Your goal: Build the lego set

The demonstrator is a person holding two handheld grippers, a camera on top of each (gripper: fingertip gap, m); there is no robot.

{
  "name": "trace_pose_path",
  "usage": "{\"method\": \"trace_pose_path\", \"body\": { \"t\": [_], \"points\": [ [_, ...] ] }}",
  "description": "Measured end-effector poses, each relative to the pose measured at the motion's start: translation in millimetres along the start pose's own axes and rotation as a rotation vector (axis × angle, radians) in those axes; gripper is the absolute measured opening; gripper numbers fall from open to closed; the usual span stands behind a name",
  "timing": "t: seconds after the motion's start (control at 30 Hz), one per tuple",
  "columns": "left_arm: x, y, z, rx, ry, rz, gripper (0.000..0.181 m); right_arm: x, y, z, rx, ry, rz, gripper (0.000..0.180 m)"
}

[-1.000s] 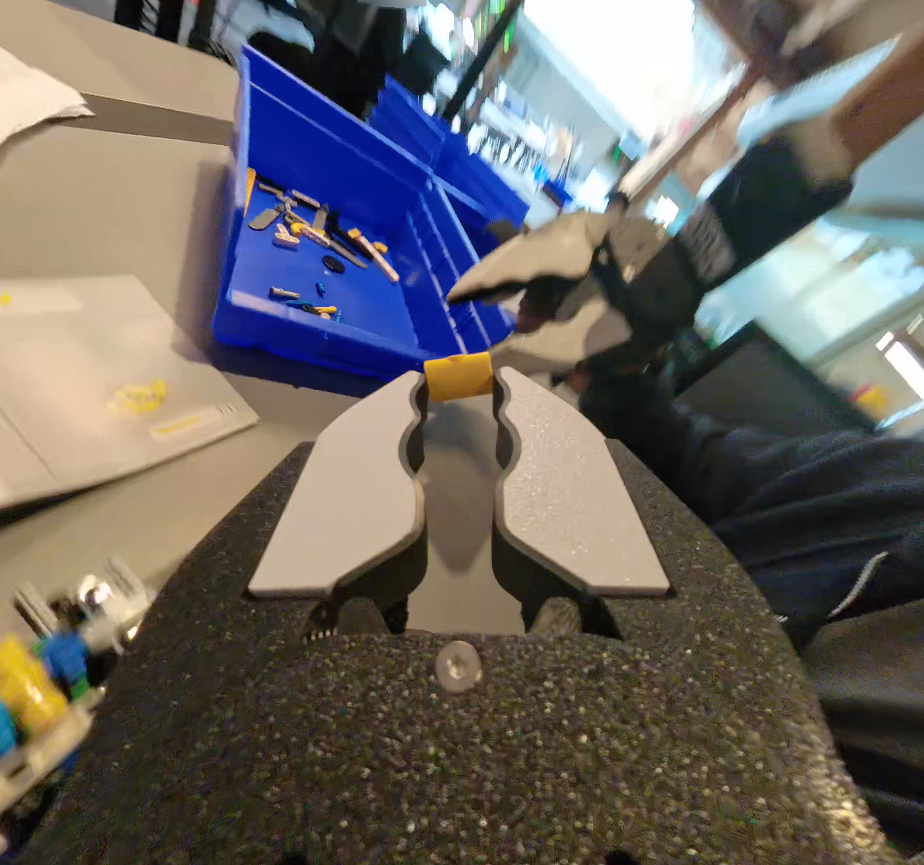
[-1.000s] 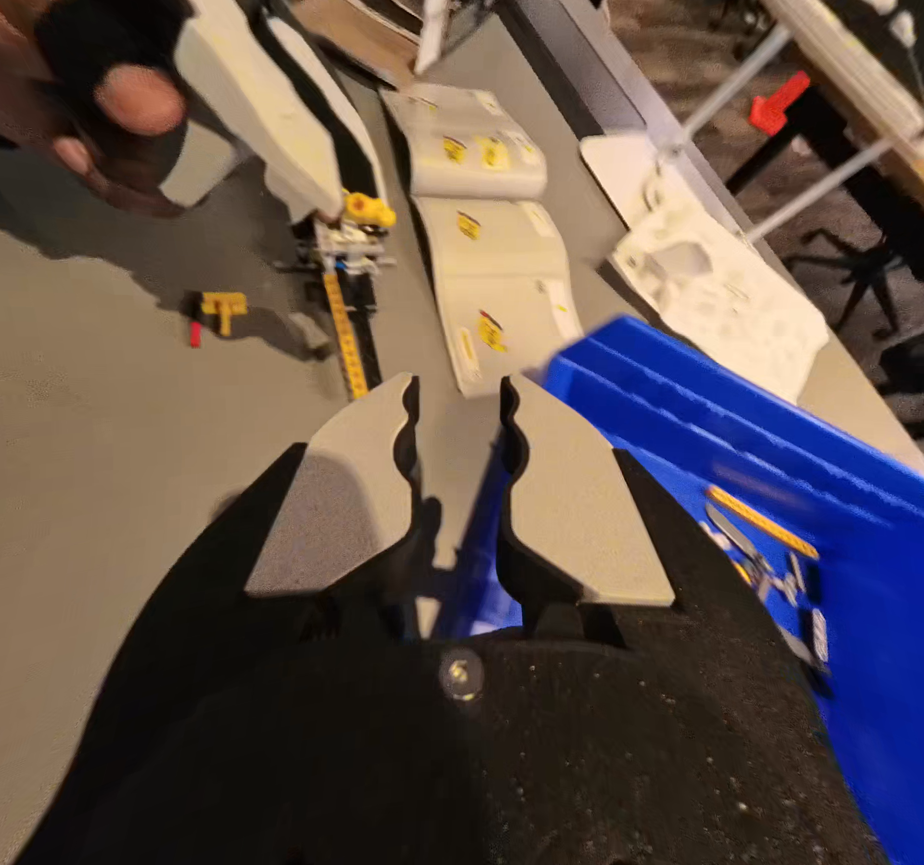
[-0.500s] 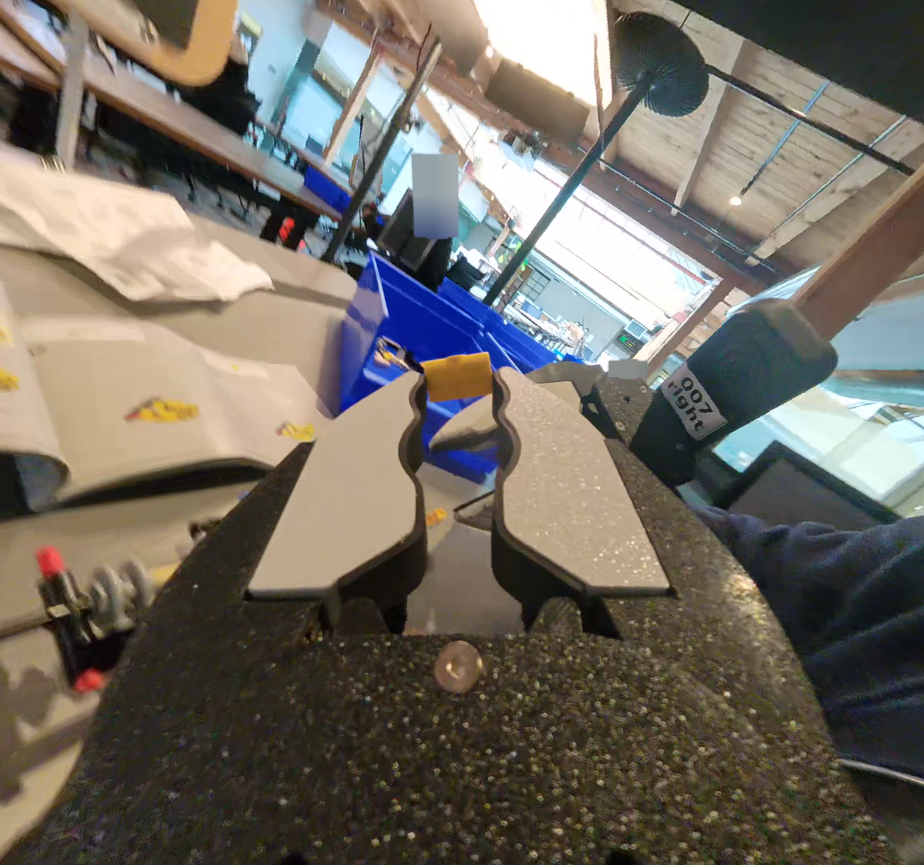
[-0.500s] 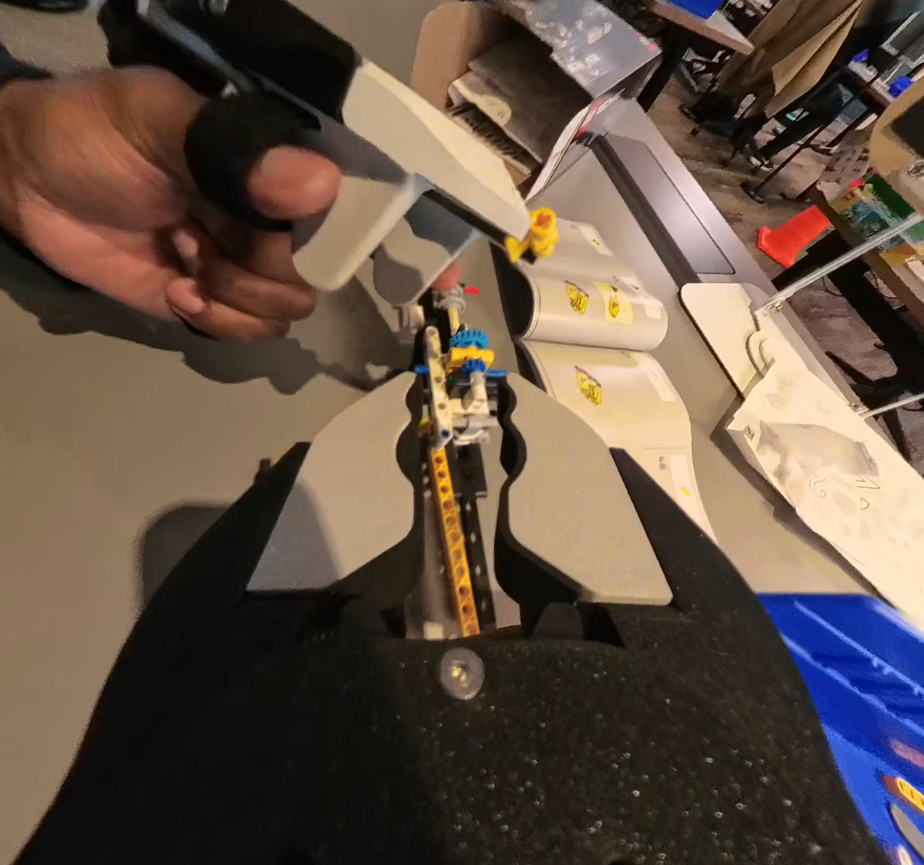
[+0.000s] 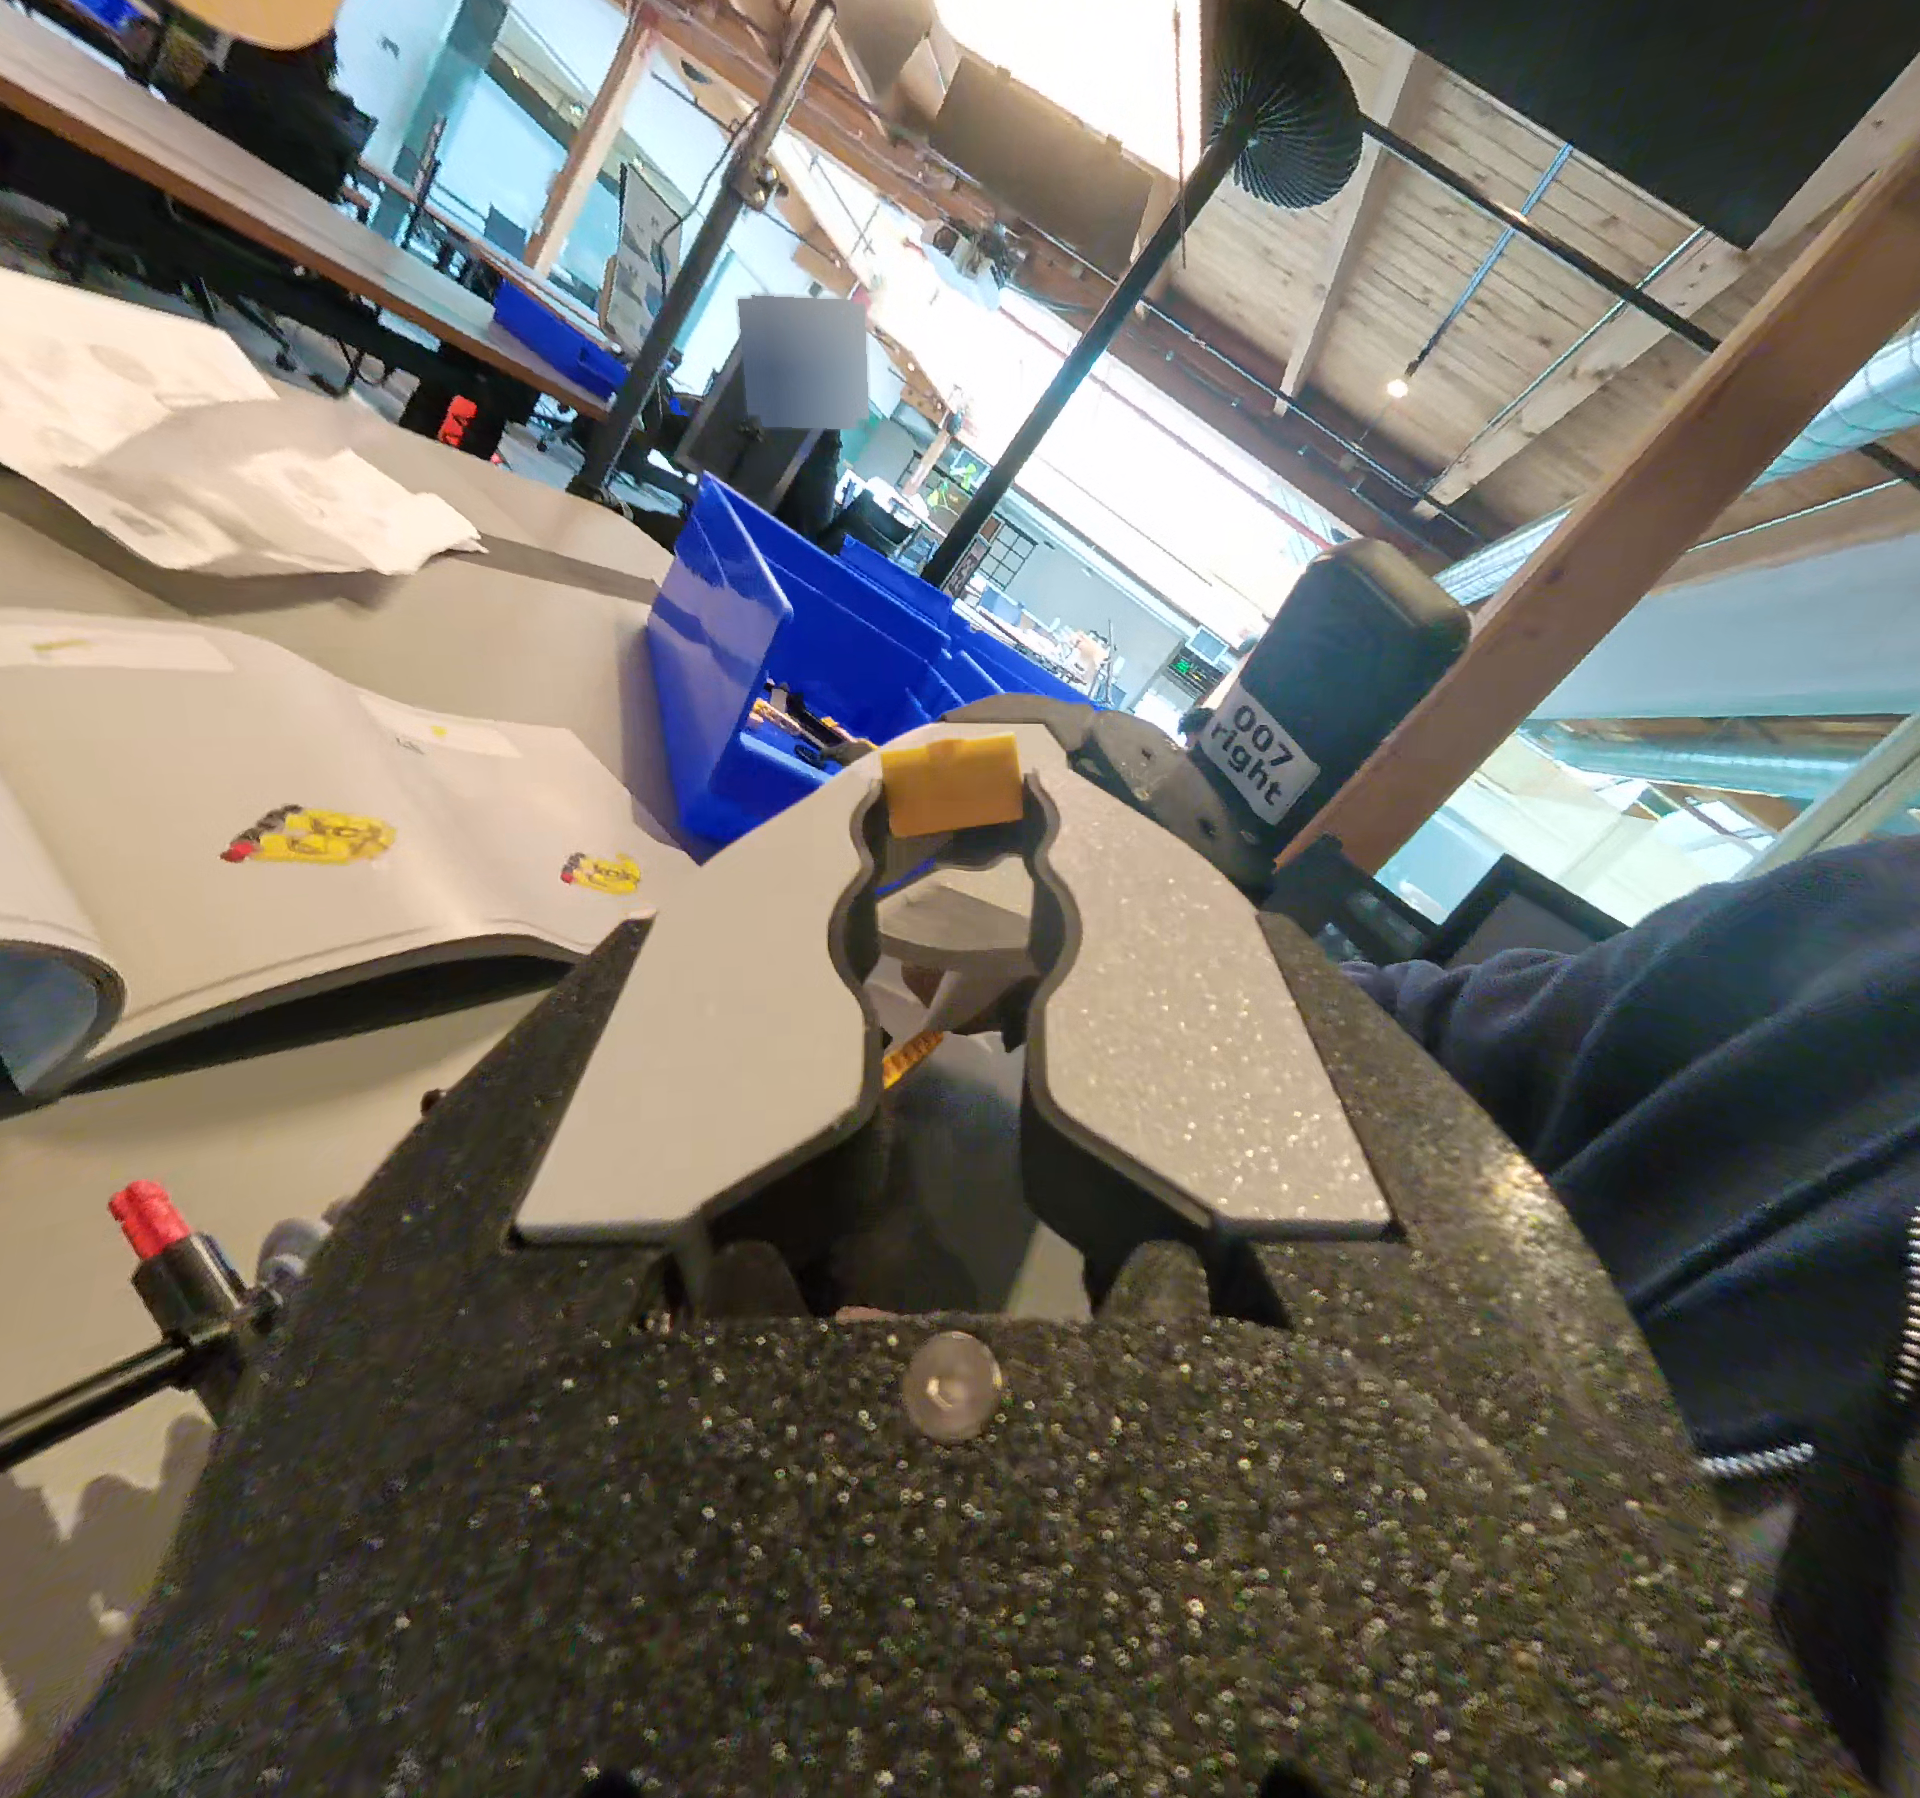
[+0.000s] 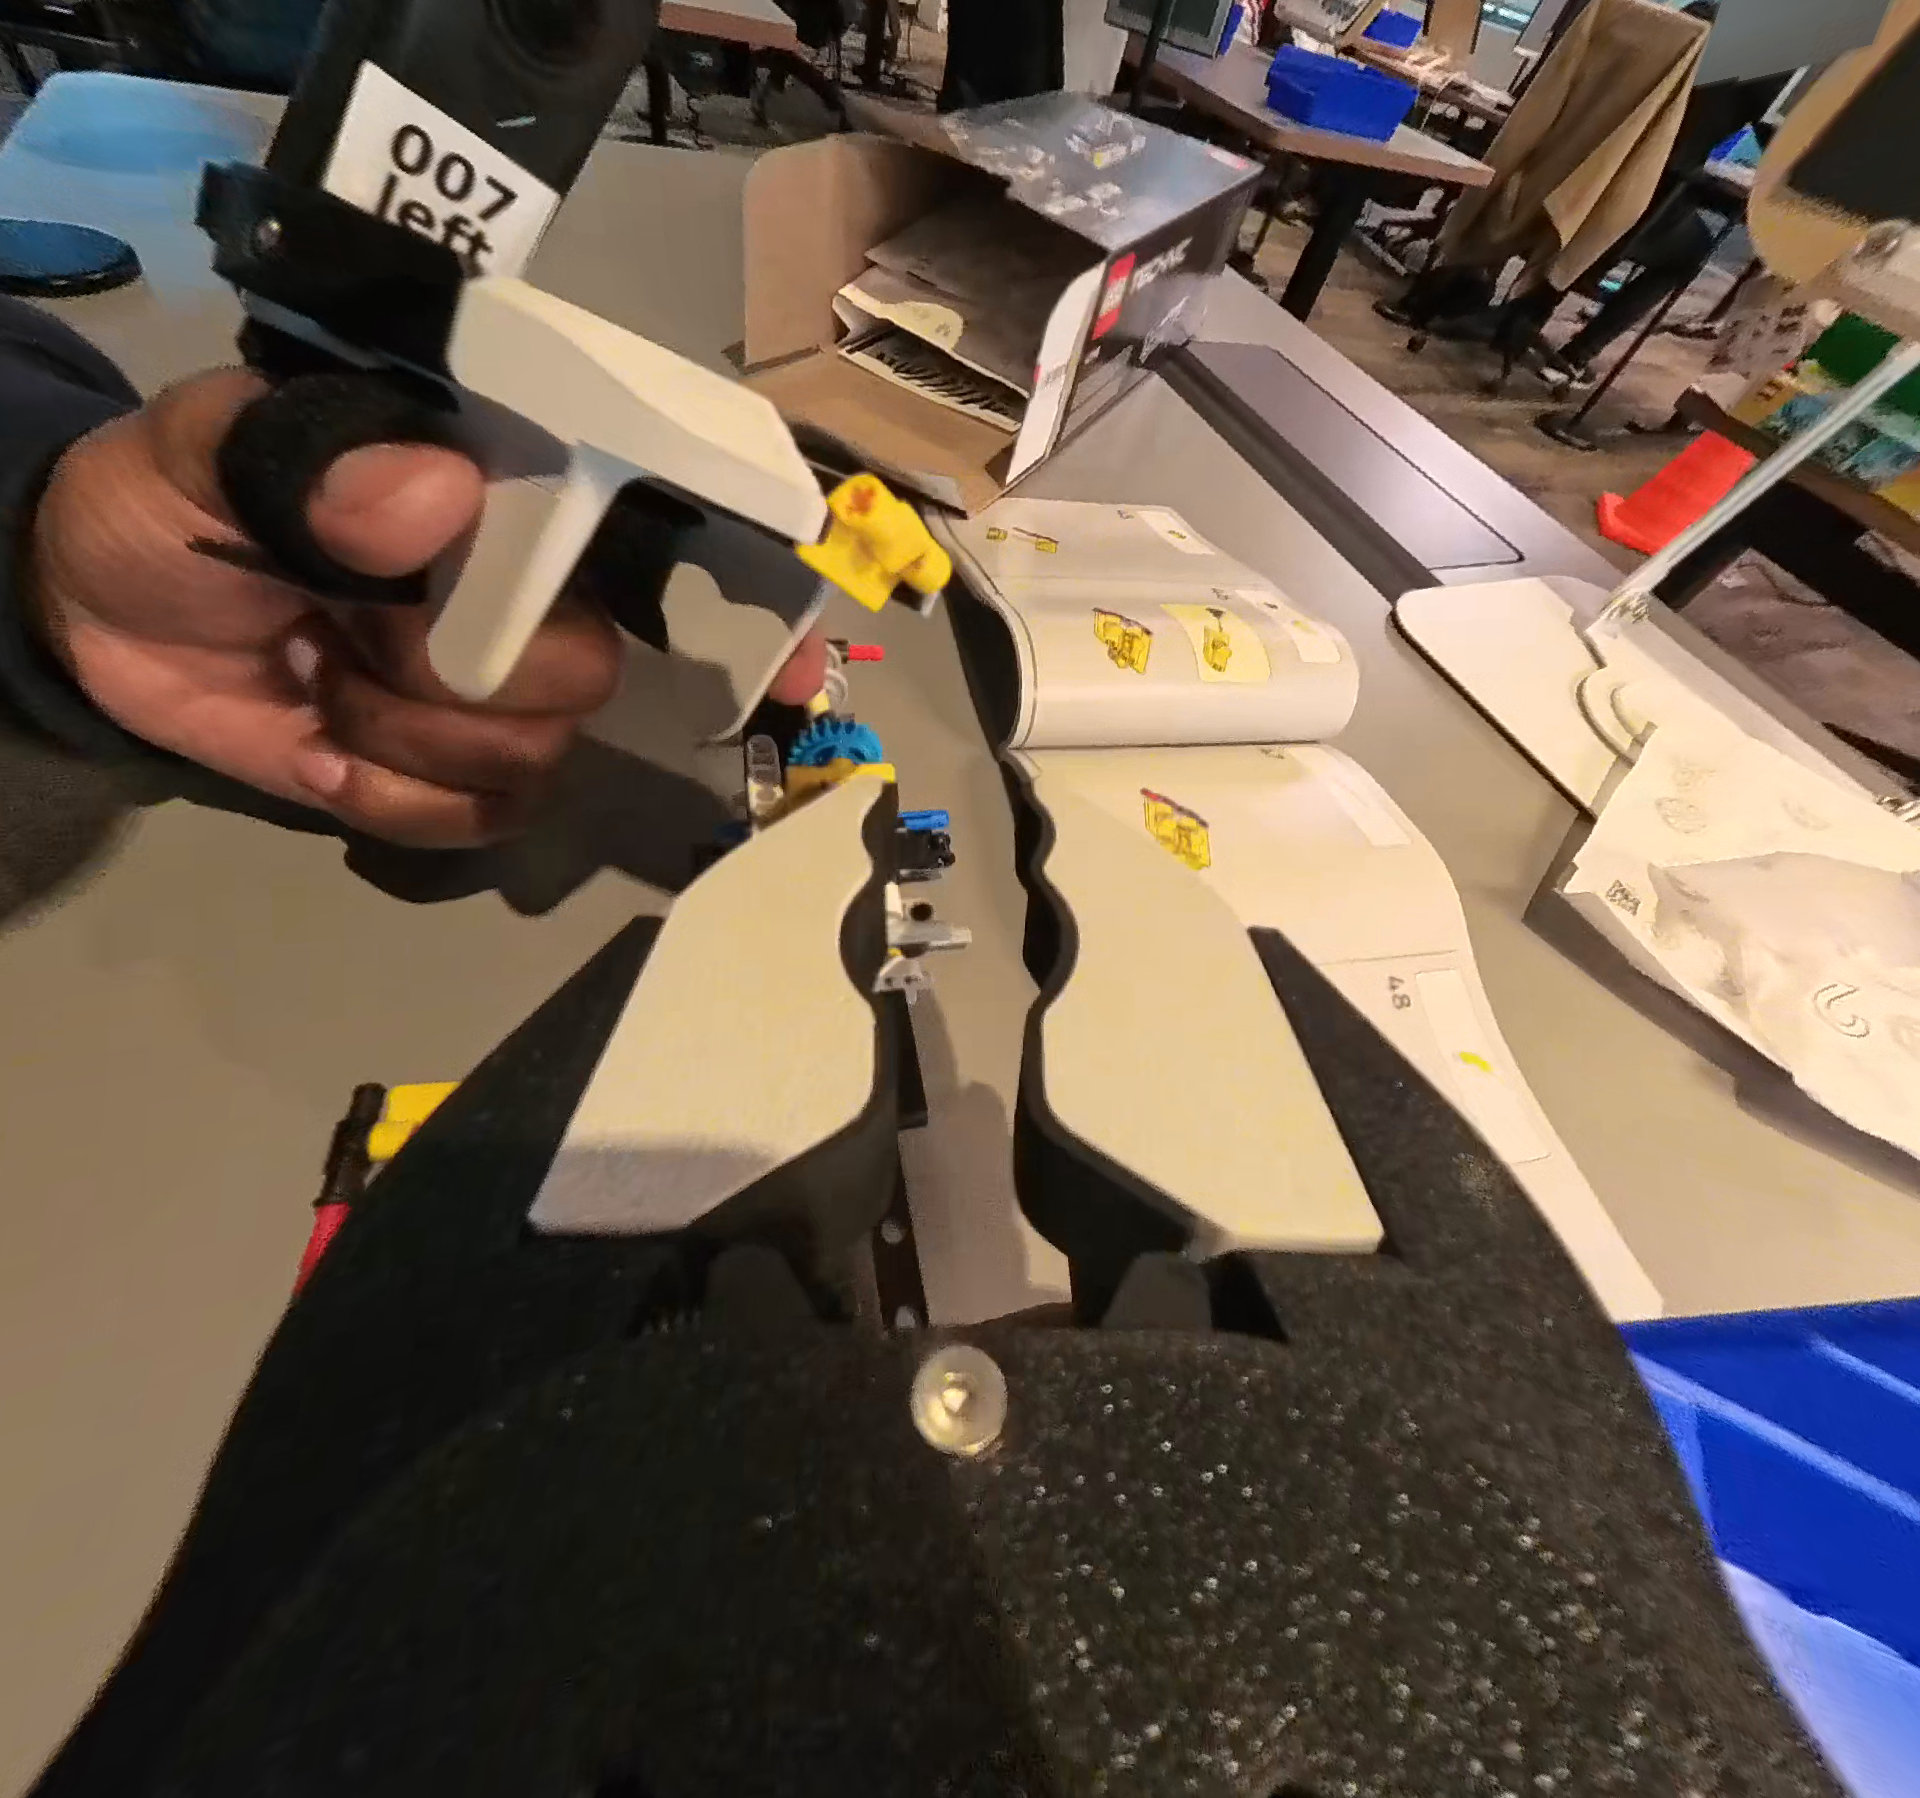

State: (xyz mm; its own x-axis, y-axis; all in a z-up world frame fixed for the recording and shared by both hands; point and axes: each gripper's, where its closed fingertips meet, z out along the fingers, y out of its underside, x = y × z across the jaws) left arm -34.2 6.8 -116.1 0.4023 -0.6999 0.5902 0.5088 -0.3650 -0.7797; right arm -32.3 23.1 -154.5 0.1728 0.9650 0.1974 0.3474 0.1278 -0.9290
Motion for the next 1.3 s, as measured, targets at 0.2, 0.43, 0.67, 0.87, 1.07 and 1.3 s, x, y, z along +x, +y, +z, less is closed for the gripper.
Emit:
{"method": "trace_pose_path", "body": {
  "t": [0.2,0.43,0.67,0.87,1.07,1.3],
  "points": [
    [-8,2,1,-0.010,-0.010,-0.081,0.024,-3,5,-5,0.000,-0.024,0.017,0.021],
    [-6,4,3,0.009,-0.012,-0.133,0.024,-6,0,-7,0.051,0.010,0.014,0.021],
    [-5,4,3,0.052,0.021,-0.242,0.024,-8,-11,-10,0.099,0.051,-0.033,0.020],
    [-5,3,2,0.066,0.042,-0.284,0.024,-8,-11,-10,0.091,0.064,-0.055,0.019],
    [-3,4,3,0.087,0.079,-0.363,0.024,-11,-16,-12,0.117,0.063,-0.075,0.018],
    [0,6,4,0.116,0.120,-0.437,0.025,-13,-20,-14,0.140,0.081,-0.121,0.018]
  ]
}}
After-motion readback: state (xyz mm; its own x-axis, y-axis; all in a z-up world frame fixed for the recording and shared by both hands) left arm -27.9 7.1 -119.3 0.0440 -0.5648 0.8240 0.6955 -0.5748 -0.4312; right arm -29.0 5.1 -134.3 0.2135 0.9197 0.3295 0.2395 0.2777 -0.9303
